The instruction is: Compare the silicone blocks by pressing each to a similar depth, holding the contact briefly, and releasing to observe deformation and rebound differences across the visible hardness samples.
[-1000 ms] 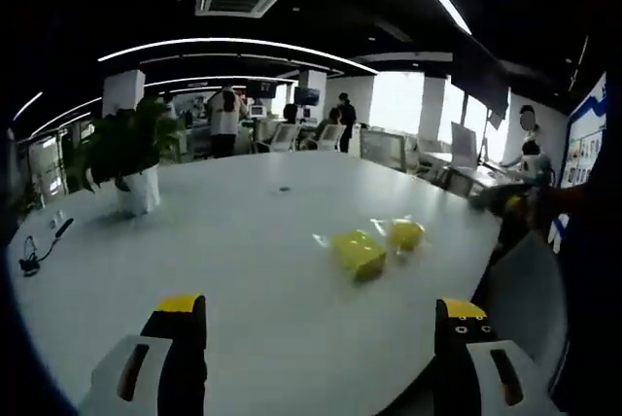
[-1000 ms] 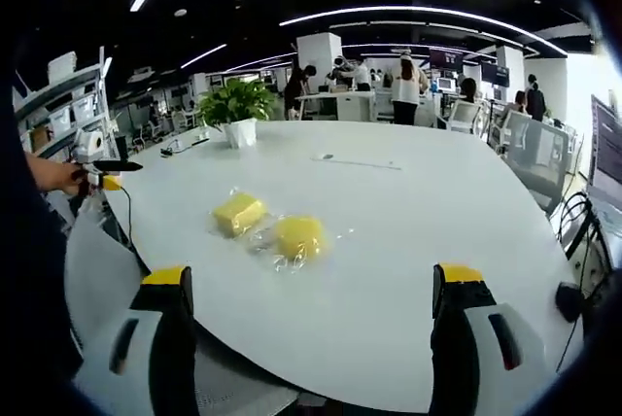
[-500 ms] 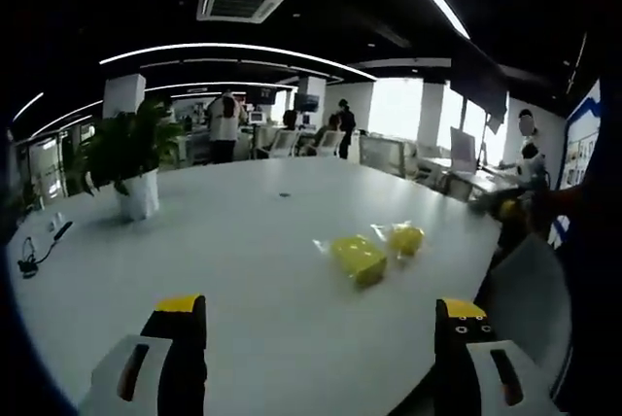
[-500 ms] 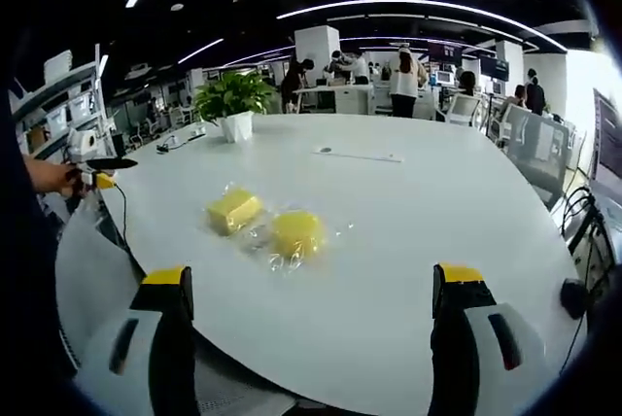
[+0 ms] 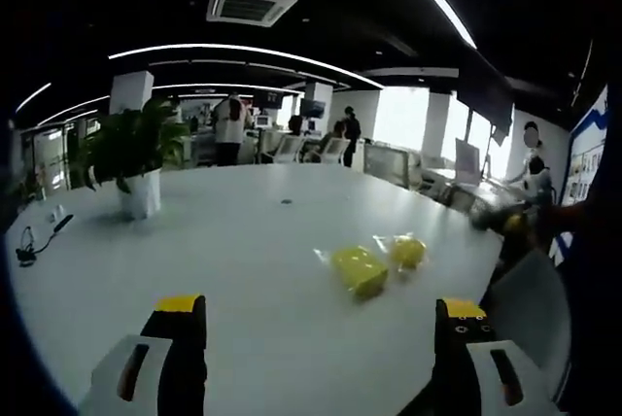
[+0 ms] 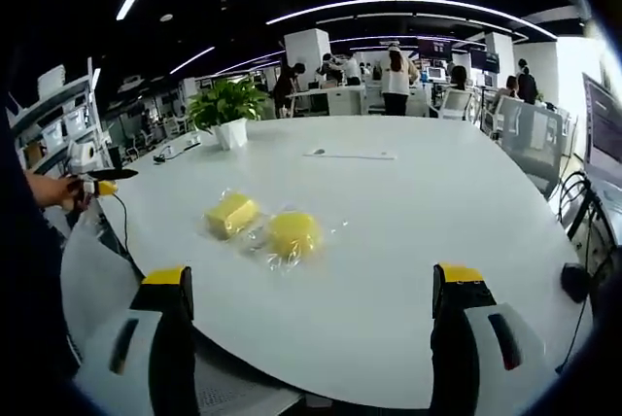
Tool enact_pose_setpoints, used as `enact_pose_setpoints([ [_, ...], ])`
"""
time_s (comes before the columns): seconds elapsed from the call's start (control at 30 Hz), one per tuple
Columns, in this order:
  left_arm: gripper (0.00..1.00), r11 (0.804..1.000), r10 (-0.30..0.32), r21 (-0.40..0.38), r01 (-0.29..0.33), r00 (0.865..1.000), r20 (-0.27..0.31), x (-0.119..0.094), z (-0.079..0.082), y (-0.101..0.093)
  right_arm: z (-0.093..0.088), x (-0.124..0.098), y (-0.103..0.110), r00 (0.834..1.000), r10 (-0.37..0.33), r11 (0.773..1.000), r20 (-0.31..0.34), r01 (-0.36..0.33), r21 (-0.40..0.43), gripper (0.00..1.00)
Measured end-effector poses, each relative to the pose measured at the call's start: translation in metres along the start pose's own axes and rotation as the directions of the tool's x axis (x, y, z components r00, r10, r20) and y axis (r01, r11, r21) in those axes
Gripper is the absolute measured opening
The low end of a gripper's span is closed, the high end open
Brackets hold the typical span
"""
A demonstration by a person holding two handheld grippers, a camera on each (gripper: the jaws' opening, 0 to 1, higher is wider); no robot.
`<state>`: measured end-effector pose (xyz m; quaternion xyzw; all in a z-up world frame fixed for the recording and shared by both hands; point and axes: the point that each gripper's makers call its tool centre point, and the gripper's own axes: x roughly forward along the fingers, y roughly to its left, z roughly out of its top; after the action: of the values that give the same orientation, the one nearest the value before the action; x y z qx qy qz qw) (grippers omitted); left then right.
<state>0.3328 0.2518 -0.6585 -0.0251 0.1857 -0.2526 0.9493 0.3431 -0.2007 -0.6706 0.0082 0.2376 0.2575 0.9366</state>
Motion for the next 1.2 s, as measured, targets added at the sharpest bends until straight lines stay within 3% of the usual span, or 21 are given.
enact_pose_setpoints([
  [0.33,1.0,1.0,0.005,0.002,-0.005,0.999,0.033,-0.003,0.005,-0.008,0.005,-0.004,0.002,1.0,0.002,1.0,0.017,-0.002,0.013,0.97],
  [0.57,1.0,0.999,0.04,-0.02,-0.039,0.998,0.056,-0.004,0.008,0.0,0.0,-0.004,0.0,1.0,0.005,1.0,0.008,-0.005,0.006,0.97],
  [1.03,1.0,0.999,0.028,-0.019,-0.028,1.0,0.003,0.001,-0.005,-0.001,-0.016,0.004,0.012,1.0,0.018,0.999,-0.01,-0.018,0.031,0.97],
  [1.2,1.0,0.999,0.025,-0.028,-0.025,1.0,0.01,0.005,0.0,-0.003,-0.019,0.0,0.007,1.0,0.005,0.998,-0.011,-0.005,0.057,0.97],
])
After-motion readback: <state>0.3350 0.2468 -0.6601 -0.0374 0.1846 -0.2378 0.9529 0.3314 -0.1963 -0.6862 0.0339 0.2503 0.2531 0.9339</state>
